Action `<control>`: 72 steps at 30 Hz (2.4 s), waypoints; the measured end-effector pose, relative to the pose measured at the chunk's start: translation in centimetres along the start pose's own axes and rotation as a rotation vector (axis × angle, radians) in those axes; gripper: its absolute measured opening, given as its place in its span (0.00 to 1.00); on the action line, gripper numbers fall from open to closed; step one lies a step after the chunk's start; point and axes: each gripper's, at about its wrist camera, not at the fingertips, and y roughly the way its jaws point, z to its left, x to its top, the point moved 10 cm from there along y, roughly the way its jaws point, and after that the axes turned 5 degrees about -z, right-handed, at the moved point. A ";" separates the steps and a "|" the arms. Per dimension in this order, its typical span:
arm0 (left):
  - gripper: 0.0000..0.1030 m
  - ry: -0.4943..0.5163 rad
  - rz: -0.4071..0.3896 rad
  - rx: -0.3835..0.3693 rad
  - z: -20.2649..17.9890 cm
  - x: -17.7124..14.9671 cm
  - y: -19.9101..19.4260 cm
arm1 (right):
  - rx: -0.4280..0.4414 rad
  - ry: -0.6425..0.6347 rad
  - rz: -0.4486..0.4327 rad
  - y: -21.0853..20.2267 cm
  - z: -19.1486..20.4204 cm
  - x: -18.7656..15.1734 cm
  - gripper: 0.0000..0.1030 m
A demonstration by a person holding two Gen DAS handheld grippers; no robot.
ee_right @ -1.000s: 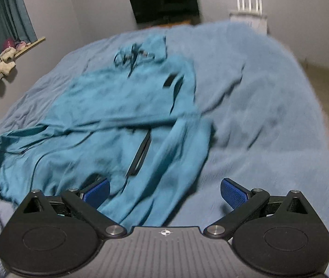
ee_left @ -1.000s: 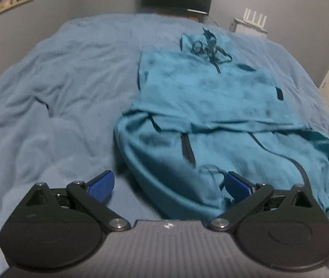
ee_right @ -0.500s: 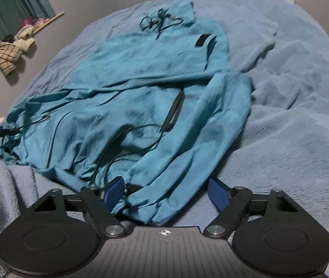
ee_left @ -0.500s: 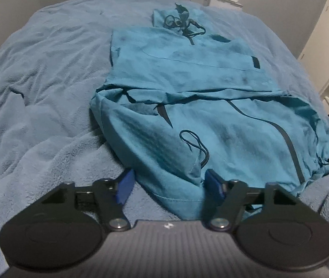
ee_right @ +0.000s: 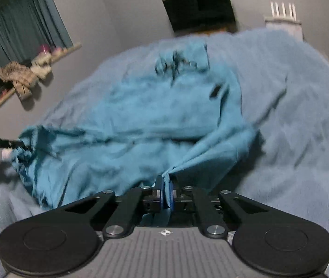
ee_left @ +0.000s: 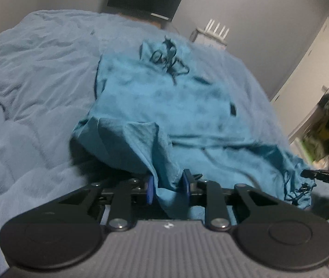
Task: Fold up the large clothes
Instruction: 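Grasp the jacket hem with both grippers and lift it toward the hood, then lay the hem over the hood and open both grippers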
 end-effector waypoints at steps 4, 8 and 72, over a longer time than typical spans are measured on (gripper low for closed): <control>0.19 -0.048 -0.064 -0.037 0.3 3.4 1.4 | 0.019 0.019 -0.116 0.0 -0.5 4.3 0.05; 0.19 -0.138 -0.141 -0.069 1.5 7.4 2.7 | 0.036 0.051 -0.203 0.9 -1.3 7.9 0.04; 0.05 -0.091 -0.252 0.107 16.1 14.8 27.1 | 0.072 0.508 -0.428 17.0 -17.6 15.3 0.76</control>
